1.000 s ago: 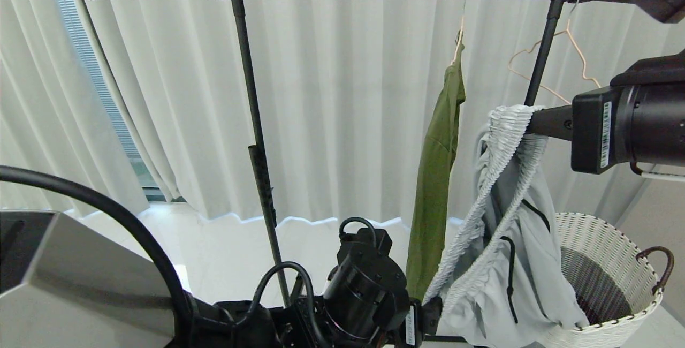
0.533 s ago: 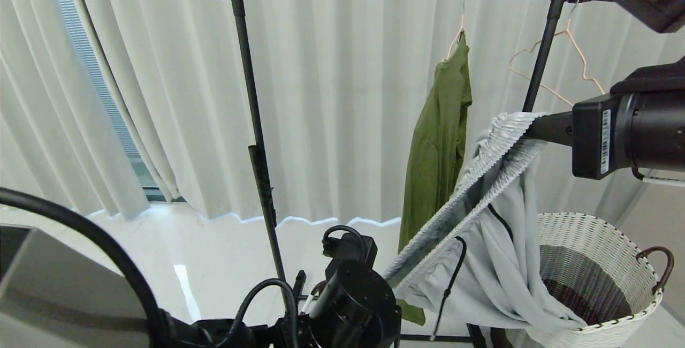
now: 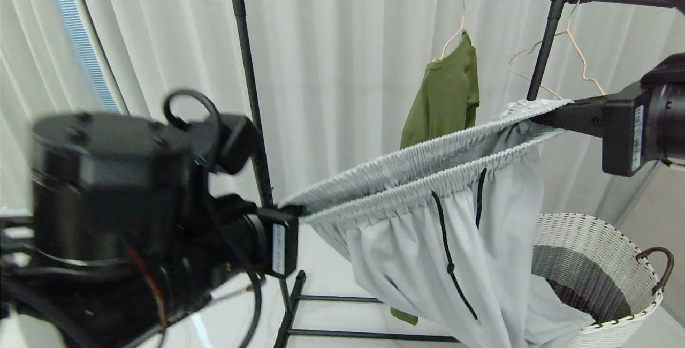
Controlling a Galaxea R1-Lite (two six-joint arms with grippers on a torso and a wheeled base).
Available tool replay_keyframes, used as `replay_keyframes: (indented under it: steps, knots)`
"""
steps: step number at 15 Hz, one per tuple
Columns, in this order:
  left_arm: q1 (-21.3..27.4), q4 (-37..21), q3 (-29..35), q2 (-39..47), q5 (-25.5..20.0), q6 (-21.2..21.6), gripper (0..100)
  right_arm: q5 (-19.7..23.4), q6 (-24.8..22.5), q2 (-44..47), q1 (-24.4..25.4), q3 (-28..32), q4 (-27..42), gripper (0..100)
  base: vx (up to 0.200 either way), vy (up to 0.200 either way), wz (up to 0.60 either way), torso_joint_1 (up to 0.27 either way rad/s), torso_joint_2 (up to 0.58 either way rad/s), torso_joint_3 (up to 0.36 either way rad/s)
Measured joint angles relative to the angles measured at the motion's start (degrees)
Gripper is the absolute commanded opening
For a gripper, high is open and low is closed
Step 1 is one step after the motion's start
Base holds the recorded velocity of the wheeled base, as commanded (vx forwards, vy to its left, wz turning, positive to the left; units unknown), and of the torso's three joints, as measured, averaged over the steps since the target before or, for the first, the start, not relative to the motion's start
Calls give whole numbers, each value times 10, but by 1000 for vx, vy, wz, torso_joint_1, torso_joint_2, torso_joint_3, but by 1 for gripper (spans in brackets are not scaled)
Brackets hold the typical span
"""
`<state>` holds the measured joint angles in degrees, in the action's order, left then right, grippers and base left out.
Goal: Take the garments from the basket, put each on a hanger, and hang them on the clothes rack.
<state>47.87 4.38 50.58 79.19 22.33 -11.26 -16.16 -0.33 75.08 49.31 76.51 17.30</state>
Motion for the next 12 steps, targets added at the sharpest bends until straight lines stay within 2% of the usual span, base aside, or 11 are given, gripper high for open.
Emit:
replay_keyframes:
  steps: [2,5,6,8,12]
  knots:
    - [-22,-69,102,-39,-1,69,0,0,-29,-17,0,1,3,0,0,0,0,0,0,0]
    - [-37,-105,226,-57,-1,173,0,2,-63,-37,0,16,8,0,0,0,0,0,0,0]
    - [-39,-112,248,-56,-1,192,0,2,-66,-40,0,22,15,0,0,0,0,0,0,0]
    - [-34,-127,271,-54,0,205,0,1,-69,-43,0,50,34,0,0,0,0,0,0,0]
    - [23,-149,278,-56,-1,206,0,0,-100,-40,0,107,86,0,0,0,0,0,0,0]
